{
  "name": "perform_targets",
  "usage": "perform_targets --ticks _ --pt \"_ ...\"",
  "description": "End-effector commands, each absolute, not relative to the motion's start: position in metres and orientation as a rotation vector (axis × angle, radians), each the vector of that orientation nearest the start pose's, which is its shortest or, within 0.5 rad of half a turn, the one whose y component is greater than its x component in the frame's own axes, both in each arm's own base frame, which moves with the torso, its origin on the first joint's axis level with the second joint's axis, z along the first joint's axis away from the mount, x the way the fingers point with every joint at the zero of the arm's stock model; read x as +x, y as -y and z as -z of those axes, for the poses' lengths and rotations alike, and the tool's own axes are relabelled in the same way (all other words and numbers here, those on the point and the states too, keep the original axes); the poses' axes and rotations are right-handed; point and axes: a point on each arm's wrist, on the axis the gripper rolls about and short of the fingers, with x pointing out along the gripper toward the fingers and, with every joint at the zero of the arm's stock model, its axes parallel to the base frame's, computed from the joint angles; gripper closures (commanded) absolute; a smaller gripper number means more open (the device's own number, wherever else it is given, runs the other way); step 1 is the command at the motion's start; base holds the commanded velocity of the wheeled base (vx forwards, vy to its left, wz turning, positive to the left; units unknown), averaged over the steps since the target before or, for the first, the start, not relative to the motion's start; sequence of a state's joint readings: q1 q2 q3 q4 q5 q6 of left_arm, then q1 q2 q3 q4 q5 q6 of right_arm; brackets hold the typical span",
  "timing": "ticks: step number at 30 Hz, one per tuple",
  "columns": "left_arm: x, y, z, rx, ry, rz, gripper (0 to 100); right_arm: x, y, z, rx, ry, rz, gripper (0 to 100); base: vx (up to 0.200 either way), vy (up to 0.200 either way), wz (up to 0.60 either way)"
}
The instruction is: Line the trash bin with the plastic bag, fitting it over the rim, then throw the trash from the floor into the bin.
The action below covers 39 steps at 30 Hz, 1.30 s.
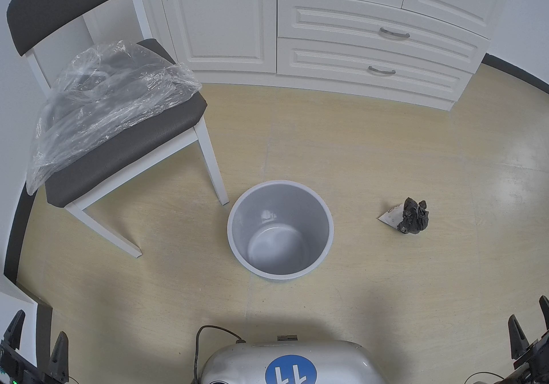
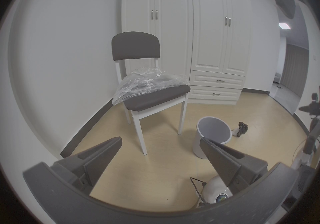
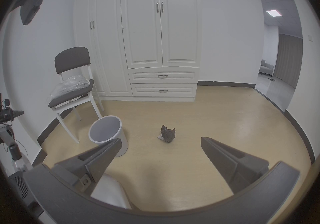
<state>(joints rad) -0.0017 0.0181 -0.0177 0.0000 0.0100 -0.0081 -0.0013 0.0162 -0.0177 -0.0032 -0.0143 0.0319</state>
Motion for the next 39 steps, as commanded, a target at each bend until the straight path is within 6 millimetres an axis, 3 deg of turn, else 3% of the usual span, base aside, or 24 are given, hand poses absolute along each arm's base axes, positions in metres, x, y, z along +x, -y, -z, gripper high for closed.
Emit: perform_targets --ticks 1,13,22,24,25,27,33,36,39 --pt "-0.023 0.0 -0.075 0.011 0.0 0.0 0 -0.023 0.0 -0.076 0.025 0.0 0.012 0 0.0 0.0 0.0" --pt "-0.023 0.001 -0.076 0.063 0.009 0.041 0 -0.023 0.0 -0.076 -0.054 0.003 -0.012 0 0.0 0.0 0.0" --pt "-0.023 0.001 -0.079 0.028 0.033 0.033 0 -0.023 0.0 -0.078 -0.002 0.018 -0.008 0 0.0 0.0 0.0" --pt "-0.026 0.001 -0.096 -0.03 0.161 0.03 0 -0.025 0.0 -0.089 0.083 0.1 -0.004 0 0.0 0.0 0.0" --pt "-0.031 0.001 -0.116 -0.137 0.335 0.048 0 -0.03 0.0 -0.11 0.196 0.249 -0.015 0 0.0 0.0 0.0" --pt "-0.035 0.001 -0.125 -0.143 0.391 0.076 0 -0.035 0.0 -0.121 0.205 0.301 -0.02 0 0.0 0.0 0.0" --pt "-0.036 0.002 -0.119 0.03 0.194 0.09 0 -0.035 -0.001 -0.128 0.103 0.163 -0.062 0 0.0 0.0 0.0" --pt "-0.039 0.001 -0.143 0.125 0.11 0.121 0 -0.024 -0.002 -0.156 0.107 0.106 -0.077 0 0.0 0.0 0.0" --pt "-0.022 0.0 -0.179 0.196 0.025 0.116 0 -0.005 -0.002 -0.186 0.109 0.085 -0.072 0 0.0 0.0 0.0"
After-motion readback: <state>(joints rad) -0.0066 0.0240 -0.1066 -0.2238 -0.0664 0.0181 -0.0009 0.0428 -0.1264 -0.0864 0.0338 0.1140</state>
